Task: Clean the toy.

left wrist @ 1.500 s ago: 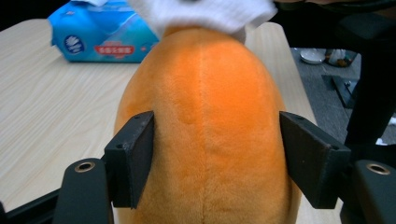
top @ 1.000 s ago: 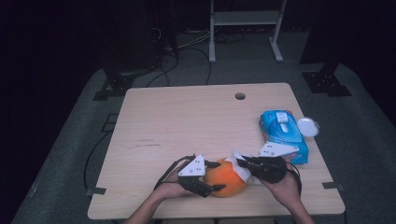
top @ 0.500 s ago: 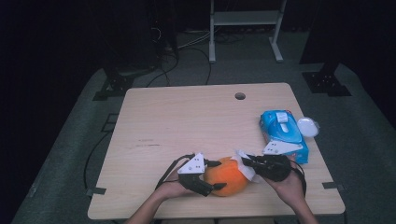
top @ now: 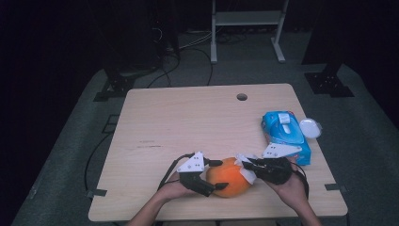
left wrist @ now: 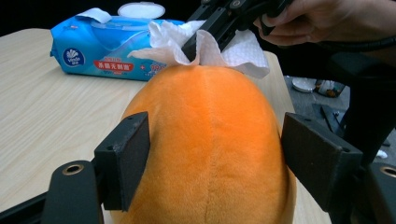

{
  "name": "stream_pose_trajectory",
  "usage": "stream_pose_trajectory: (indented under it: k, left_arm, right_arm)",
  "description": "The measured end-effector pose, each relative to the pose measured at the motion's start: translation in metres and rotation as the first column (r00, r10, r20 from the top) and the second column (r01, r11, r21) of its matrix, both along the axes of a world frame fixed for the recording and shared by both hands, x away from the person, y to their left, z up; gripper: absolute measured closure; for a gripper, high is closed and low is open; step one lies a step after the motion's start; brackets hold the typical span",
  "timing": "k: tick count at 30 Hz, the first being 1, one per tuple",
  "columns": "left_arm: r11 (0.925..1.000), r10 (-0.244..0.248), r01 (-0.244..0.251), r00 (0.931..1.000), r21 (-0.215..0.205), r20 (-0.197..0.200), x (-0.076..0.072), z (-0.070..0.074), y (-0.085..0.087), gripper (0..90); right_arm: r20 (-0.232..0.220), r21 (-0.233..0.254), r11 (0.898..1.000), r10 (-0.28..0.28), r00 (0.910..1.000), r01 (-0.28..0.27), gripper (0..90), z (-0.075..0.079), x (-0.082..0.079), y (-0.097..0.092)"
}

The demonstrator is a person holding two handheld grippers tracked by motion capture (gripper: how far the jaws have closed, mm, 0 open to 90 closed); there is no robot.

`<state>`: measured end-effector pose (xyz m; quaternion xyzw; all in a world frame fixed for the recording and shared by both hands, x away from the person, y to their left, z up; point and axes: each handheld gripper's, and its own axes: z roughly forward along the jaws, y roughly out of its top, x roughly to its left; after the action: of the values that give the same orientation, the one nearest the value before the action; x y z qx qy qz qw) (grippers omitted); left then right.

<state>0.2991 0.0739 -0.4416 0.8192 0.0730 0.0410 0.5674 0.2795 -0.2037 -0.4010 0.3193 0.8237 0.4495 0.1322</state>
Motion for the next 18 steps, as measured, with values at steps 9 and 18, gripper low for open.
stream_pose_trajectory:
  k: [9, 18]
  left_arm:
    - [0.9998, 0.009, -0.01, 0.9995, 0.016, 0.029, -0.004, 0.001, -0.006, 23.7]
    - [0.9992, 0.039, -0.038, 0.997, 0.014, -0.067, 0.008, -0.005, 0.004, 10.7]
  right_arm:
    - [0.067, 0.005, 0.996, 0.09, 0.9936, -0.091, 80.5, 0.012, -0.012, 0.023]
    - [0.021, 0.025, 0.999, 0.045, 0.9988, -0.045, 79.9, 0.002, -0.002, 0.007]
